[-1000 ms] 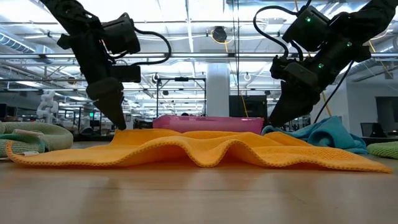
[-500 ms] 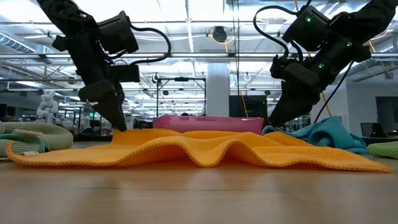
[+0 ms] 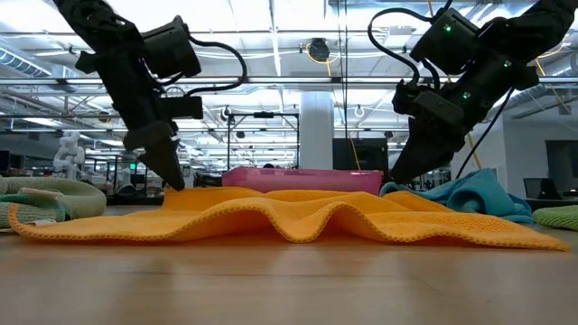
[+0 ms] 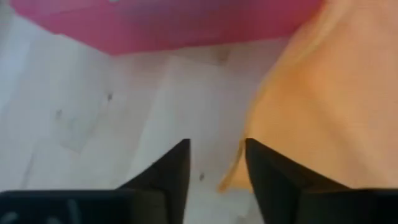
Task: Fold microfiber towels
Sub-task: Fold the yellow microfiber cloth
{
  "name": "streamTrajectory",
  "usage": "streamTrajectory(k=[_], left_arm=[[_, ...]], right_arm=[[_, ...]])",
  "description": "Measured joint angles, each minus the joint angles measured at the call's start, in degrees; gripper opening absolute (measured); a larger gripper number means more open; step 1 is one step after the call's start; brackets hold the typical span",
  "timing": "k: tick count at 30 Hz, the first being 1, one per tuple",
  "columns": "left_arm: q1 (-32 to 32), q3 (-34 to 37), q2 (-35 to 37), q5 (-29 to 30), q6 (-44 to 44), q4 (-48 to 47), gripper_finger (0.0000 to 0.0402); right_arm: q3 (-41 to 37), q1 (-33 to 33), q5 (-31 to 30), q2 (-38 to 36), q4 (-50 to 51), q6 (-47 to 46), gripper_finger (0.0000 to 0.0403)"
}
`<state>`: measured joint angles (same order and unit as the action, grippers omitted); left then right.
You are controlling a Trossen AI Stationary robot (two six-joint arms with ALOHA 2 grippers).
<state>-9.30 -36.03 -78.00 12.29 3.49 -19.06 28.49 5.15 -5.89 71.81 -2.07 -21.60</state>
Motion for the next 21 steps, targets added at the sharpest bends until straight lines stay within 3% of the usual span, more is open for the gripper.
streamTrajectory(k=[3, 7, 11, 16, 21], left_arm=[[-0.63, 1.07, 0.0, -2.82, 0.01, 0.29, 0.0187], [-1.41, 3.43, 0.0, -4.14, -0.63, 3.5, 0.018], [-0.79, 3.78, -0.02, -4.31, -0.98, 5.13, 0.0126], [0.75, 3.77, -0.02, -4.87, -2.0, 5.92, 0.002], [3.01, 3.66, -0.02, -4.53, 0.09, 5.8, 0.001]], right_arm=[[0.0, 0.0, -0.02, 0.0, 0.0, 1.03, 0.0201], [0.0, 0.0, -0.02, 0.0, -0.01, 1.77, 0.0201], [0.0, 0.0, -0.02, 0.0, -0.02, 2.33, 0.0201], [0.0, 0.0, -0.02, 0.0, -0.02, 1.62, 0.0201], [0.0, 0.0, -0.04, 0.0, 0.0, -1.31, 0.0201]])
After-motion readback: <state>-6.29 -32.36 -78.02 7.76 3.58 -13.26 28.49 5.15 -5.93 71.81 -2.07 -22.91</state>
